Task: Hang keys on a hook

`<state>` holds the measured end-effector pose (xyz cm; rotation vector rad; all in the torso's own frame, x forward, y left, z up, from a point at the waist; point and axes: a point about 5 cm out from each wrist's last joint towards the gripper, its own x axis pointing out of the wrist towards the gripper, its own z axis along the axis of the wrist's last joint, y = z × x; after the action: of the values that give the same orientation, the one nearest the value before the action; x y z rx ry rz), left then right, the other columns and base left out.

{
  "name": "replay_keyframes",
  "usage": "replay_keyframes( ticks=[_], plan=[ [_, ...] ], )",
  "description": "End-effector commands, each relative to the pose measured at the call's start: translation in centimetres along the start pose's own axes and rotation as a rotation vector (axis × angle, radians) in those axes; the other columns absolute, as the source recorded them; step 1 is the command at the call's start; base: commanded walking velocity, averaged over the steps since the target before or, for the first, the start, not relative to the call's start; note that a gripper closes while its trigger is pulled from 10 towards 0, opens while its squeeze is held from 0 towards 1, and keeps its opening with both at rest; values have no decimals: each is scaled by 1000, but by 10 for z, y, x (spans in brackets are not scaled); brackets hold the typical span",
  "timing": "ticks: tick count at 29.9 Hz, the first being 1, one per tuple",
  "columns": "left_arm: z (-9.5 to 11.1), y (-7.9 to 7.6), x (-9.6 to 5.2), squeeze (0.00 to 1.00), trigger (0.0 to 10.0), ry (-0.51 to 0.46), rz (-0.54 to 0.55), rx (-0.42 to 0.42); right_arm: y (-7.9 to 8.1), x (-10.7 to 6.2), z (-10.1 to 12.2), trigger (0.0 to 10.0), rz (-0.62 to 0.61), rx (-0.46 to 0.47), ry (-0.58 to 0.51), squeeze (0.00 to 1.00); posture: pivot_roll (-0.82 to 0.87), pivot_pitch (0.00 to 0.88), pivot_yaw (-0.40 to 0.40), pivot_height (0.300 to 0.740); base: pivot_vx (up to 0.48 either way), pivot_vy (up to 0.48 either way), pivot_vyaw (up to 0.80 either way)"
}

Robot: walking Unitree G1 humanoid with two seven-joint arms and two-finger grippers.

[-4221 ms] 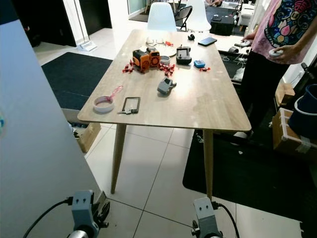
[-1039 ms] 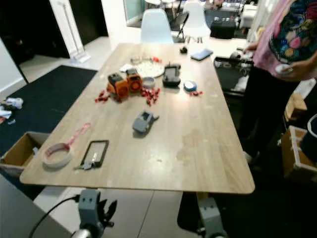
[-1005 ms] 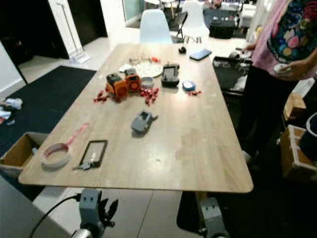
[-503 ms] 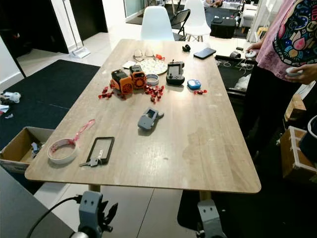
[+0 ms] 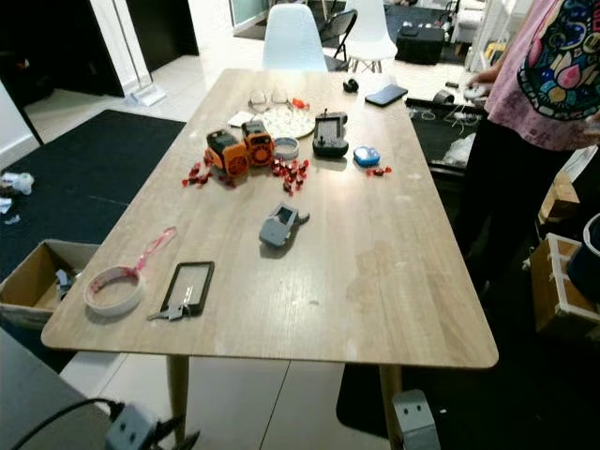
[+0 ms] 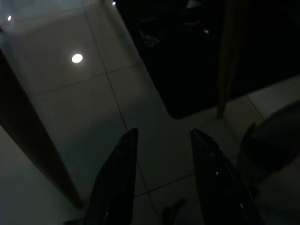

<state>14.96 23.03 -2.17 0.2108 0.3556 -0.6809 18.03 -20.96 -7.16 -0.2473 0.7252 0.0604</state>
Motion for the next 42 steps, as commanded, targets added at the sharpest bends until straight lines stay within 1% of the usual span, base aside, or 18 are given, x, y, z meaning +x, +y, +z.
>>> replay_keyframes(
  ticks=[1, 6, 10, 12, 15, 19, 21, 22, 23, 24, 28, 32, 34, 35, 37, 38, 41, 42],
  plan=[
    [8, 5, -11, 0, 10000, -22, -67, 41, -6, -3, -5, 10000, 0, 1, -4, 0, 17, 75, -10, 740, 0, 0, 0],
    [25, 5, -19, 0, 10000, -75, -191, 68, -13, -4, -4, 10000, -9, -10, -14, 0, 11, 76, -4, 740, 0, 0, 0],
    [57, -9, -23, 0, 10000, -142, -353, 93, -21, -6, -6, 10000, -24, -12, -8, 0, 10, 78, -7, 740, 0, 0, 0],
    [63, -10, -23, 0, 10000, -152, -370, 92, -21, -6, -6, 10000, -23, -12, -8, 0, 10, 78, -7, 740, 0, 0, 0],
    [89, -15, -23, 0, 10000, -187, -462, 73, -20, -6, -5, 10000, -17, -12, -12, 0, 12, 78, -7, 740, 0, 0, 0],
    [108, -14, -22, 0, 10000, -212, -515, 68, -15, -5, -4, 10000, -7, -12, -22, 0, 15, 79, -6, 740, 0, 0, 0],
    [122, -13, -18, 0, 10000, -256, -516, 67, -12, -4, -2, 10000, 0, -12, -31, 0, 14, 78, -5, 740, 0, 0, 0],
    [122, -13, -18, 0, 10000, -256, -516, 67, -12, -4, -2, 10000, 0, -12, -31, 0, 14, 78, -5, 740, 0, 0, 0],
    [135, -11, -14, 0, 10000, -303, -515, 65, -10, -4, -1, 10000, 3, -12, -36, 0, 14, 77, -4, 740, 0, 0, 0],
    [135, -11, -14, 0, 10000, -303, -515, 65, -10, -4, -1, 10000, 3, -12, -36, 0, 14, 77, -4, 740, 0, 0, 0],
    [172, -4, -1, 0, 10000, -452, -465, 44, -8, -2, 2, 10000, 11, -14, -41, 0, 16, 76, -5, 740, 0, 0, 0],
    [187, -3, 3, 0, 10000, -505, -445, 16, -7, -1, 4, 10000, 14, -14, -43, 0, 17, 74, -6, 740, 0, 0, 0],
    [209, -2, 13, 0, 10000, -563, -402, -4, -6, 0, 6, 10000, 18, -15, -44, 0, 19, 72, -9, 740, 0, 0, 0],
    [209, -2, 13, 0, 10000, -563, -402, -4, -6, 0, 6, 10000, 18, -15, -44, 0, 19, 72, -9, 740, 0, 0, 0],
    [219, -2, 25, 0, 10000, -550, -362, -10, -5, 1, 7, 10000, 22, -18, -45, 0, 19, 71, -9, 740, 0, 0, 0],
    [222, 0, 33, 0, 10000, -547, -307, 16, -4, 2, 8, 10000, 25, -21, -45, 0, 20, 70, -9, 740, 0, 0, 0],
    [224, 2, 40, 0, 10000, -537, -256, 36, -3, 2, 9, 10000, 27, -24, -45, 0, 20, 70, -9, 740, 0, 0, 0],
    [221, 5, 50, 0, 10000, -488, -174, 90, -2, 3, 10, 10000, 29, -26, -43, 0, 17, 67, -6, 740, 0, 0, 0]
  ],
)
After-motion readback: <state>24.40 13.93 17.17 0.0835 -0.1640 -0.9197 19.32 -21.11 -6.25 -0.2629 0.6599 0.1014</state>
